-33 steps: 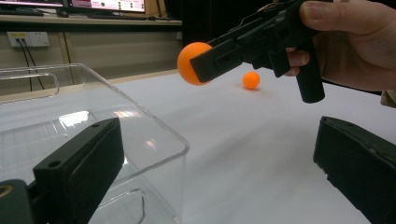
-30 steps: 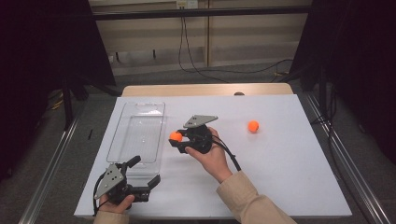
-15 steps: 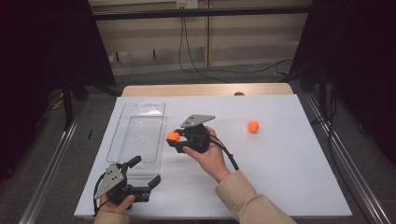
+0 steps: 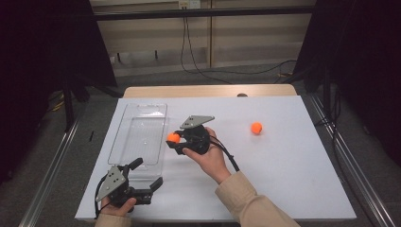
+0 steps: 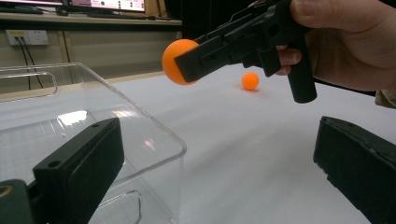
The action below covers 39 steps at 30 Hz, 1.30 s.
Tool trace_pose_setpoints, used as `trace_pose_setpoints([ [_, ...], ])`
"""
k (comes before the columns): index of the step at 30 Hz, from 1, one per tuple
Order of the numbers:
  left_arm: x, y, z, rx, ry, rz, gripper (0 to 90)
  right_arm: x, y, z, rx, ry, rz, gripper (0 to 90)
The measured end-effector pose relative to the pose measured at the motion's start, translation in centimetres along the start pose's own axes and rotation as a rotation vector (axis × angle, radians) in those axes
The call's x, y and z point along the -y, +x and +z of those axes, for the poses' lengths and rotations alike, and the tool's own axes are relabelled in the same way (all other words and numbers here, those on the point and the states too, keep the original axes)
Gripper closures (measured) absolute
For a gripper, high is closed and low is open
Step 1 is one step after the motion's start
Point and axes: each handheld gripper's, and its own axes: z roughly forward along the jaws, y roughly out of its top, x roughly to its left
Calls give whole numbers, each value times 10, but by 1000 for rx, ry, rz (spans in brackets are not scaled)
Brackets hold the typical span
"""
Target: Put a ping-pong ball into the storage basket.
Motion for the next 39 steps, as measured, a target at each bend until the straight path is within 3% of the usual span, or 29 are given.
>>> trace_pose_setpoints([
  [39, 0, 0, 0, -1, 8, 9, 16, -3, 3, 9, -9, -4, 6, 513],
])
